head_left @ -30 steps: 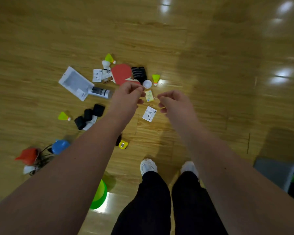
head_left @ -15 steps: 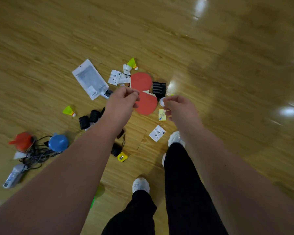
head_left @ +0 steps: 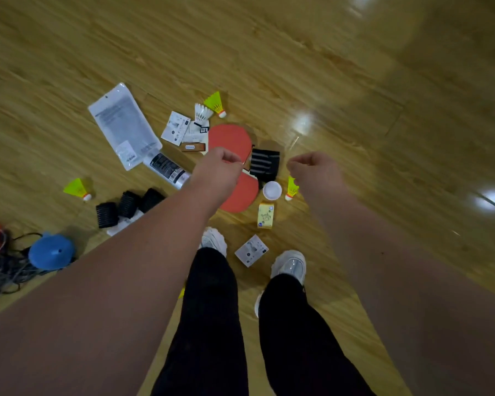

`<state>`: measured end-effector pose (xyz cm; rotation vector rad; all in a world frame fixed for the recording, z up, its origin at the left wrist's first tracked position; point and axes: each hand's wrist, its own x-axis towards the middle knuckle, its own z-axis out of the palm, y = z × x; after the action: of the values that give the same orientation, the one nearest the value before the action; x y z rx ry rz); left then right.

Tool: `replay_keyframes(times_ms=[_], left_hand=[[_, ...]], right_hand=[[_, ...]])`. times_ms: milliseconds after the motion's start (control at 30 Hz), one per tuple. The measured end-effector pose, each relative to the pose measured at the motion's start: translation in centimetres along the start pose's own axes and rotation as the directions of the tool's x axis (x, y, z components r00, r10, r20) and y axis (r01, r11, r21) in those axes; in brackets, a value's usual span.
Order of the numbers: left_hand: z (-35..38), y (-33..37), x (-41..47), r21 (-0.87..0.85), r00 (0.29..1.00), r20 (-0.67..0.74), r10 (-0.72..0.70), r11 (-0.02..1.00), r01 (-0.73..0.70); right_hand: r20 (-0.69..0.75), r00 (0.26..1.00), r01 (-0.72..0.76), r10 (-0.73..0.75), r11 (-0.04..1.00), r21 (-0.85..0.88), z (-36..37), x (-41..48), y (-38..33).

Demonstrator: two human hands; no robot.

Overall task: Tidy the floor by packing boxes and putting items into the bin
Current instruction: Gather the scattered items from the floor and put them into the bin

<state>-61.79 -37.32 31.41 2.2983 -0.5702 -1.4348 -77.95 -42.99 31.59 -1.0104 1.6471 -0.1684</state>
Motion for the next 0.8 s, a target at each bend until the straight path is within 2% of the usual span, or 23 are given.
replay_keyframes(times_ms=[167,333,433,500,633,733,800], left_hand=[[3.5,-3.9,10.0,0.067,0.999,-0.038,-0.015,0.998,0.017],[8.4,-8.3,20.2,0.247,0.998,0.043,0.040,0.968,-0.049],[10.0,-10.6,24.8,0.481,0.999,0.007,-0.039,0.876,0.030],[10.5,-12.5,26.1,0.532,0.994,-0.013,-0.112,0.840,0.101],[11.2,-15.2,26.6,0.718,0.998,-0.019,-0.061,0.694,0.056],[10.5,-15.5,26.8,0.690,0.999,0.018,-0.049,0.723,0.024],[9.6,-15.5,26.6,0.591,0.992,0.121,-0.018,0.804,-0.057]], right_hand=[[-0.021,1.000,-0.017,0.017,1.000,-0.017,3.4,9.4,4.5],[0.002,1.000,-0.014,0.014,0.999,-0.035,8.9,18.9,9.8],[0.000,1.000,-0.029,0.029,0.996,-0.084,11.5,23.3,12.4],[0.003,0.997,-0.073,0.074,0.994,-0.084,12.8,25.5,13.8],[0.039,0.991,-0.125,0.129,0.989,-0.074,13.4,27.5,15.0],[0.036,0.987,-0.155,0.158,0.984,-0.085,12.7,27.1,15.5],[-0.007,0.980,-0.199,0.199,0.980,-0.010,11.9,26.0,15.3]])
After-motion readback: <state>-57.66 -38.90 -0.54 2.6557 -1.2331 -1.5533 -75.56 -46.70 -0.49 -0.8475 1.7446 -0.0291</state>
